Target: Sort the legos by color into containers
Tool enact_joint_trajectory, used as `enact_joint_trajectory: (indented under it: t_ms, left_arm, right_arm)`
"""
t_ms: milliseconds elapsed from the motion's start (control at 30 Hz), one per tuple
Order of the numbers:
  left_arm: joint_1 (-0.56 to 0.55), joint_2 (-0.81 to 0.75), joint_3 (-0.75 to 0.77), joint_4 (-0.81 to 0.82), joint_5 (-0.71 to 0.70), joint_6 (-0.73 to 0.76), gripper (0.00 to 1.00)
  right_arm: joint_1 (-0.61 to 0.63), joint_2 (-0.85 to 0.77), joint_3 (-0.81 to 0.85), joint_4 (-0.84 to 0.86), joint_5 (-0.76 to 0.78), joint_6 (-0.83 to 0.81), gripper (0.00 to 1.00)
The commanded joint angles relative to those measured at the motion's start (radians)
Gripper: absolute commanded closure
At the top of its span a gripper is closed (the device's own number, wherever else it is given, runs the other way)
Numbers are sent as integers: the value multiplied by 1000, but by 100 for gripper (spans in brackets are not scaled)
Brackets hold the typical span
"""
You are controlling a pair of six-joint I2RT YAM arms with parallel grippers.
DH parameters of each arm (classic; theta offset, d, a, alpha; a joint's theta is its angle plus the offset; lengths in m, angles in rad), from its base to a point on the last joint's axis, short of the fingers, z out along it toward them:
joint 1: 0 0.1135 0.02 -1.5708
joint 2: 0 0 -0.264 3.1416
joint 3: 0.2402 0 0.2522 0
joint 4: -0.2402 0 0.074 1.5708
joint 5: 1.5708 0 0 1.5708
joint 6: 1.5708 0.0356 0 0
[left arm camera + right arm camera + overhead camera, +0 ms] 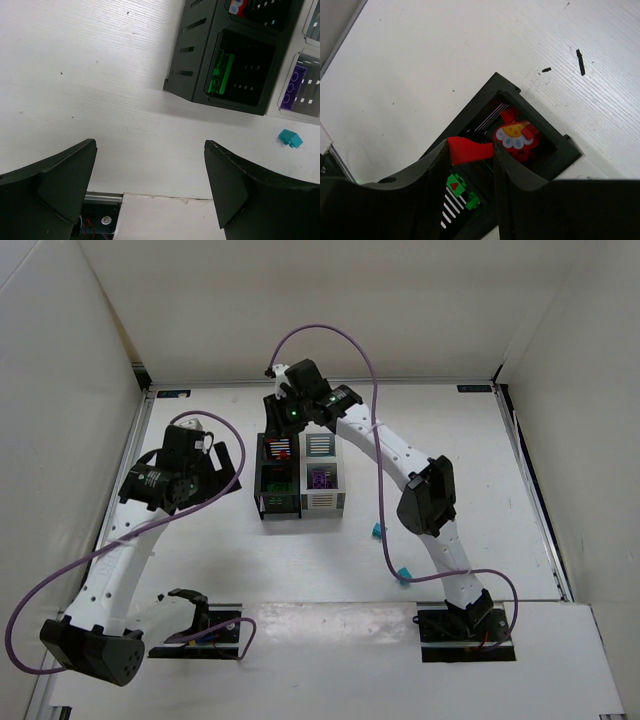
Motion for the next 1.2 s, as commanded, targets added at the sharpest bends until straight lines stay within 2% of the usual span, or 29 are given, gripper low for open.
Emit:
enact_joint_trajectory:
  t_ms: [0, 133, 167, 267, 467, 633, 667, 767, 833, 867, 900, 933, 1033, 1067, 1100, 1133, 1167]
  left_arm:
    - [18, -18, -6, 1, 11, 17, 0]
    - [29, -13, -11, 9, 31, 26, 0]
    - [31, -13, -13, 12, 33, 26, 0]
    - [37, -8, -13, 12, 39, 26, 0]
    - [40, -11, -17, 12, 52, 32, 0]
    - [38, -10, -22, 29, 80, 54, 0]
    - [40, -11, -25, 36, 92, 61, 0]
    - [38, -5, -26, 52, 115, 87, 0]
    - [23, 13, -10, 46, 106, 109, 0]
    - [-9, 19, -7, 56, 94, 113, 0]
    - [-53, 24, 1, 60, 76, 123, 0]
    - [-80, 38, 4, 79, 30, 141, 0]
    - [-257, 97, 44, 119, 9, 176, 0]
    - [-290, 116, 55, 136, 10, 204, 0]
    - [-319, 161, 87, 153, 10, 215, 0]
    - [-406, 214, 125, 153, 11, 227, 0]
    - [-438, 238, 145, 156, 10, 262, 0]
  right_arm:
    - [0, 3, 3, 44, -7, 15, 66]
    - [13, -14, -20, 38, 2, -5, 60]
    - [17, -16, -30, 38, 8, -2, 55]
    - [22, -25, -33, 29, 19, -7, 54]
    - [8, -48, -50, 23, 5, -13, 40]
    - [19, -105, -72, 4, 31, -51, 37]
    - [19, -164, -87, 3, 75, -63, 36]
    - [17, -267, -213, 9, 128, -91, 32]
    - [-12, -397, -387, 18, 164, -76, 31]
    - [-23, -434, -493, 23, 169, -71, 31]
    - [-59, -559, -551, 29, 183, -30, 30]
    - [-81, -604, -722, 67, 183, -21, 30]
    - [-211, -807, -858, 49, 189, 56, 28]
    - [-237, -841, -959, 32, 195, 67, 26]
    - [-262, -905, -990, 5, 207, 73, 19]
    - [-285, -962, -1042, -11, 230, 90, 19]
    - [-359, -1023, -1090, -34, 231, 96, 19]
